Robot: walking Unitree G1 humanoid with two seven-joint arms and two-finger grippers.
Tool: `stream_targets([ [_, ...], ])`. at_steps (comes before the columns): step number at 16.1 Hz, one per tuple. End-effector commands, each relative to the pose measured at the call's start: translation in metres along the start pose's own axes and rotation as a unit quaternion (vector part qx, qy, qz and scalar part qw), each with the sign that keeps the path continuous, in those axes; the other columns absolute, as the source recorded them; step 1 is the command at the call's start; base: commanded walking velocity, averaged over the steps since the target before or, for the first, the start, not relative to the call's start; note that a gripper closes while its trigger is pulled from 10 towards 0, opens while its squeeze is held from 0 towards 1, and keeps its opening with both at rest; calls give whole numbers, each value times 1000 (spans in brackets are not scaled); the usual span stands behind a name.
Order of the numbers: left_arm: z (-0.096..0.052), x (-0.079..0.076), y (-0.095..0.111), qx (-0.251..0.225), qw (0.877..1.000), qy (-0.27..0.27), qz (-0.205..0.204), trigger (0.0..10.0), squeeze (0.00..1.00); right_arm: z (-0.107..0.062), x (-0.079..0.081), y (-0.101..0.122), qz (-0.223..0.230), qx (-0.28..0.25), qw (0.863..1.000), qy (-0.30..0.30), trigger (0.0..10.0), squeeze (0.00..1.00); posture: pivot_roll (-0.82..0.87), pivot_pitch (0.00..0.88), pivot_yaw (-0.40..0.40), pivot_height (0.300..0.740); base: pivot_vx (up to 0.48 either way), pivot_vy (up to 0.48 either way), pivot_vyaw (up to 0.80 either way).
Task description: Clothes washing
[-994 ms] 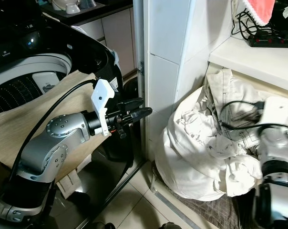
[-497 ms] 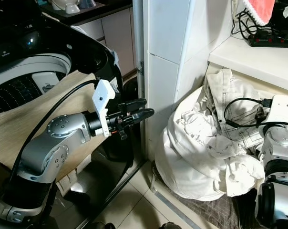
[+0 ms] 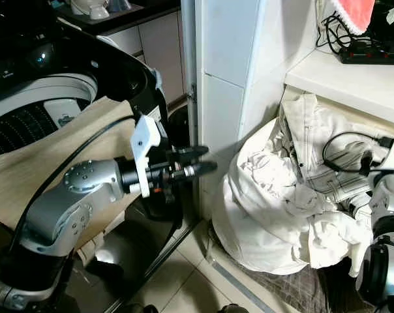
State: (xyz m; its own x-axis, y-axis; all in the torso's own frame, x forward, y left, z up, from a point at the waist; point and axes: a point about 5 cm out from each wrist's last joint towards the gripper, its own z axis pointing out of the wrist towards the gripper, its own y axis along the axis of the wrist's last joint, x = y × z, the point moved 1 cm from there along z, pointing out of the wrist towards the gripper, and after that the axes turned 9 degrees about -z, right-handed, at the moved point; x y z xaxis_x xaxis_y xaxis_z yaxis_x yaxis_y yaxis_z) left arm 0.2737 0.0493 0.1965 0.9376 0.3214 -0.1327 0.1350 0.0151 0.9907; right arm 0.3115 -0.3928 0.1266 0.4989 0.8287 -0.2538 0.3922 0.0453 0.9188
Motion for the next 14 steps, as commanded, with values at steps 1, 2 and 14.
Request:
stream_targets([
  [1,-1,-6,-1,8,1000,-18,1,10000,0,-1,-3,-10,17,26,1000,-6,10000,0,-60,34,88,740,0,0,0],
  [2,-1,-7,-2,11,1000,-20,2,10000,0,-1,-1,-16,25,41,999,-2,10000,0,-59,36,88,740,0,0,0],
  [14,-1,1,-2,19,1000,5,13,10000,0,-5,22,-36,112,78,988,70,0,0,-56,40,87,740,0,0,0],
])
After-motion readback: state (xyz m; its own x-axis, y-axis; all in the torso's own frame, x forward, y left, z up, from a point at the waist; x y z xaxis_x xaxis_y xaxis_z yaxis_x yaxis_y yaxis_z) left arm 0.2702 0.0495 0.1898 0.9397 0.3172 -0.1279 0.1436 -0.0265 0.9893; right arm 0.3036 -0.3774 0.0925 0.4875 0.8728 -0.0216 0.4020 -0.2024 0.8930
